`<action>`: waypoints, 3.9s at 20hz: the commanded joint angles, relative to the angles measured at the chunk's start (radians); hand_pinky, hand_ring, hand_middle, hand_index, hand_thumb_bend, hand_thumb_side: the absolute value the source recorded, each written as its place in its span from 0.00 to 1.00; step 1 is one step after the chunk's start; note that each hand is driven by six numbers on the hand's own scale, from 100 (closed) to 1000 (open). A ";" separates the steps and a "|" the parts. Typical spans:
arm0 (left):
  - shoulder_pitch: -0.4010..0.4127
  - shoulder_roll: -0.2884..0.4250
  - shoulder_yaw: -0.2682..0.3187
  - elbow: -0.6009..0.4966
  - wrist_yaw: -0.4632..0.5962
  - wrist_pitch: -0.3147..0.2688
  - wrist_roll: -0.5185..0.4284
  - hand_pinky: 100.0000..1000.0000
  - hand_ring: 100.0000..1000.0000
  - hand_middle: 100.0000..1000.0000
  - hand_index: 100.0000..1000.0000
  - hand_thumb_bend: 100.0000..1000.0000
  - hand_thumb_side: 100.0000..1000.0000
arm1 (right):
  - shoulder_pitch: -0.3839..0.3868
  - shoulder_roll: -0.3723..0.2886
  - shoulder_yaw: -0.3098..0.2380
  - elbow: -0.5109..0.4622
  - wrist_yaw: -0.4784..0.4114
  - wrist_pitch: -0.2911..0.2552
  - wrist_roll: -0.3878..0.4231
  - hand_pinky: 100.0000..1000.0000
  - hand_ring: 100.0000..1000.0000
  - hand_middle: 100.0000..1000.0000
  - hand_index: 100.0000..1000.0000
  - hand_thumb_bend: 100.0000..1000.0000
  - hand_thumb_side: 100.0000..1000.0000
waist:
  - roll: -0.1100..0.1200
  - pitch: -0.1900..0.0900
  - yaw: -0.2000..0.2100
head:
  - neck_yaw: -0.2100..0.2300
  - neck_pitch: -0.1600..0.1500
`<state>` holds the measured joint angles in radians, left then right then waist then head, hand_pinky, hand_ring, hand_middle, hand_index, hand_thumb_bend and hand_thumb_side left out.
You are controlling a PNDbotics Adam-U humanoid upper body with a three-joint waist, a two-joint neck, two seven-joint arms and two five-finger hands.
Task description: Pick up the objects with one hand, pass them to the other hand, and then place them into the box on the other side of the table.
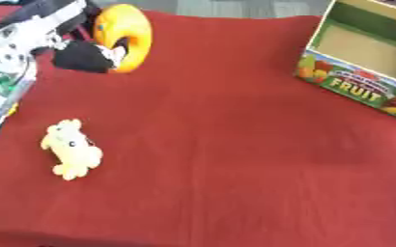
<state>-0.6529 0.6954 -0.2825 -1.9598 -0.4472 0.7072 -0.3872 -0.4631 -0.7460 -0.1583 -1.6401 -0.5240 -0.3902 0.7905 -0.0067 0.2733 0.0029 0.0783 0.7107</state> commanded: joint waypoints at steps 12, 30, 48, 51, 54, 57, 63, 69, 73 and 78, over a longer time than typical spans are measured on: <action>-0.004 -0.110 -0.057 -0.040 0.075 -0.083 0.192 0.59 0.61 0.46 0.38 0.00 0.39 | -0.146 -0.011 0.150 0.081 0.143 -0.186 0.116 1.00 1.00 0.88 1.00 0.00 0.23 | -0.010 -0.024 0.023 | -0.062 0.000; 0.004 -0.232 -0.127 0.054 0.068 -0.251 0.346 0.59 0.61 0.45 0.38 0.00 0.37 | -0.234 0.060 0.311 0.172 0.352 -0.295 0.116 1.00 1.00 0.89 1.00 0.00 0.32 | -0.020 -0.023 0.045 | -0.114 -0.013; -0.023 -0.390 -0.197 0.177 -0.023 -0.399 0.423 0.59 0.61 0.44 0.38 0.00 0.48 | -0.314 0.115 0.406 0.181 0.378 -0.260 0.116 1.00 1.00 0.91 1.00 0.00 0.42 | -0.034 -0.008 0.099 | -0.156 -0.023; -0.025 -0.408 -0.203 0.189 -0.032 -0.416 0.438 0.59 0.61 0.44 0.37 0.00 0.49 | -0.321 0.120 0.413 0.183 0.386 -0.259 0.116 1.00 1.00 0.91 1.00 0.00 0.43 | -0.036 -0.006 0.112 | -0.168 -0.023; -0.032 -0.424 -0.210 0.195 -0.046 -0.434 0.449 0.59 0.61 0.44 0.37 0.00 0.50 | -0.327 0.128 0.426 0.189 0.401 -0.267 0.116 1.00 1.00 0.92 1.00 0.00 0.47 | -0.038 -0.004 0.122 | -0.180 -0.021; -0.038 -0.437 -0.216 0.201 -0.070 -0.453 0.455 0.59 0.61 0.44 0.37 0.00 0.51 | -0.333 0.135 0.438 0.194 0.409 -0.278 0.116 1.00 1.00 0.92 1.00 0.00 0.49 | -0.041 -0.003 0.130 | -0.194 -0.018; -0.046 -0.470 -0.227 0.251 -0.112 -0.482 0.473 0.59 0.61 0.44 0.37 0.00 0.51 | -0.343 0.142 0.461 0.192 0.408 -0.285 0.116 1.00 1.00 0.92 1.00 0.00 0.50 | -0.044 -0.003 0.141 | -0.227 -0.013; -0.060 -0.499 -0.242 0.283 -0.147 -0.518 0.492 0.59 0.61 0.44 0.37 0.00 0.51 | -0.352 0.149 0.467 0.199 0.409 -0.272 0.116 1.00 1.00 0.92 1.00 0.00 0.47 | -0.041 -0.002 0.152 | -0.246 -0.007; -0.065 -0.521 -0.250 0.297 -0.153 -0.533 0.497 0.58 0.60 0.44 0.37 0.00 0.51 | -0.357 0.150 0.468 0.200 0.409 -0.268 0.116 1.00 1.00 0.92 1.00 0.00 0.45 | -0.041 -0.002 0.156 | -0.251 -0.004; -0.068 -0.538 -0.262 0.309 -0.168 -0.554 0.496 0.57 0.60 0.44 0.37 0.00 0.51 | -0.361 0.153 0.473 0.206 0.420 -0.279 0.116 1.00 1.00 0.92 1.00 0.00 0.44 | -0.041 0.000 0.165 | -0.262 0.000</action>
<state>-0.7003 0.1650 -0.5444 -1.6411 -0.6089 0.1613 0.1073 -0.8034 -0.5805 0.3194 -1.4288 -0.1094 -0.4686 0.7123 -0.0499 0.2887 0.1681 -0.1786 0.7100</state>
